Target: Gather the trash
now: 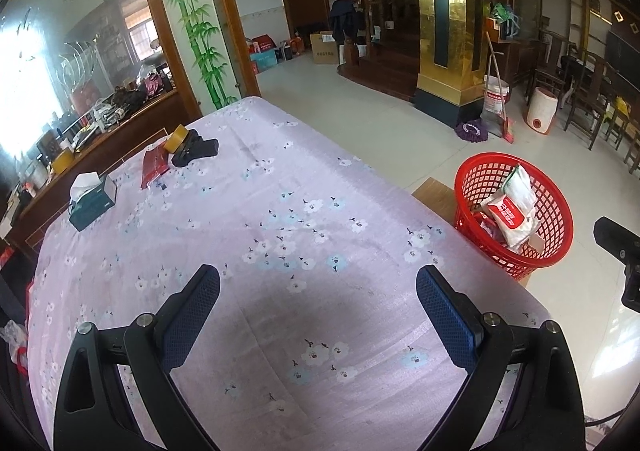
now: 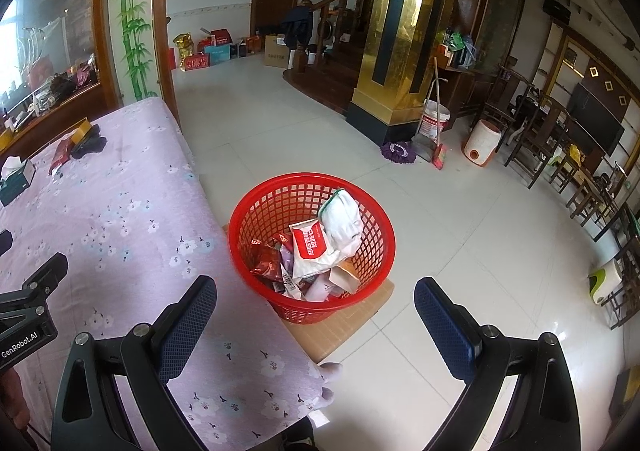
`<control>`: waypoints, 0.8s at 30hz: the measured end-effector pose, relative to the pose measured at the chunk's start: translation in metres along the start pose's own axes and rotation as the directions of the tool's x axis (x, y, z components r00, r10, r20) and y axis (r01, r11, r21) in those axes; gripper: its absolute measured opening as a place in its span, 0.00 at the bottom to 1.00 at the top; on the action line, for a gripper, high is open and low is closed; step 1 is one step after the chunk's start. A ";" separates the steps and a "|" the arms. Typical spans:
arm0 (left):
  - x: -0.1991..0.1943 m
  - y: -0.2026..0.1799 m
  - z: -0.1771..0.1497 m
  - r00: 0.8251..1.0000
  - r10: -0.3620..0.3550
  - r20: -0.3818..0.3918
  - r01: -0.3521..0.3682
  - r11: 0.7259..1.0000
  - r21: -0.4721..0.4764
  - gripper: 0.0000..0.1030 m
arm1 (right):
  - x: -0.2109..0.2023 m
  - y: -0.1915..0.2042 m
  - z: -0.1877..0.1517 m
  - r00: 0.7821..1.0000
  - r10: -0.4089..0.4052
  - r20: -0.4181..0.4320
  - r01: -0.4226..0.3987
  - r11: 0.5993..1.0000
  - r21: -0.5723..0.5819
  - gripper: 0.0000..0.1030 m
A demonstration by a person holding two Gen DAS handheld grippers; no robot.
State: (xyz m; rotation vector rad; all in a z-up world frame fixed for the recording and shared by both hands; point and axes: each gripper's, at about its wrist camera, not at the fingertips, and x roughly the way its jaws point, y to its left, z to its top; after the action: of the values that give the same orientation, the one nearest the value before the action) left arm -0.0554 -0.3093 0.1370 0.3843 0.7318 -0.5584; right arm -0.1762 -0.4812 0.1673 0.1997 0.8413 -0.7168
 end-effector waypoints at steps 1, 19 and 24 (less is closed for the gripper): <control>0.000 0.000 0.000 1.000 -0.001 -0.001 0.001 1.000 0.000 0.95 | 0.000 0.000 0.000 1.000 0.001 0.000 -0.001 1.000 0.000 0.98; 0.005 0.044 -0.033 0.996 0.061 -0.065 -0.068 0.991 -0.113 0.95 | 0.014 0.035 -0.001 0.998 0.054 -0.043 -0.058 0.995 -0.078 0.98; 0.003 0.080 -0.063 0.986 0.117 -0.117 -0.138 0.973 -0.187 0.95 | 0.021 0.072 -0.007 0.991 0.110 -0.071 -0.120 0.981 -0.150 0.98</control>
State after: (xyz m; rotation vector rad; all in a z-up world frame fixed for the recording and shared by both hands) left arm -0.0379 -0.2150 0.1021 0.2774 0.8492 -0.3432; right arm -0.1242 -0.4345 0.1396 0.1312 0.9331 -0.5369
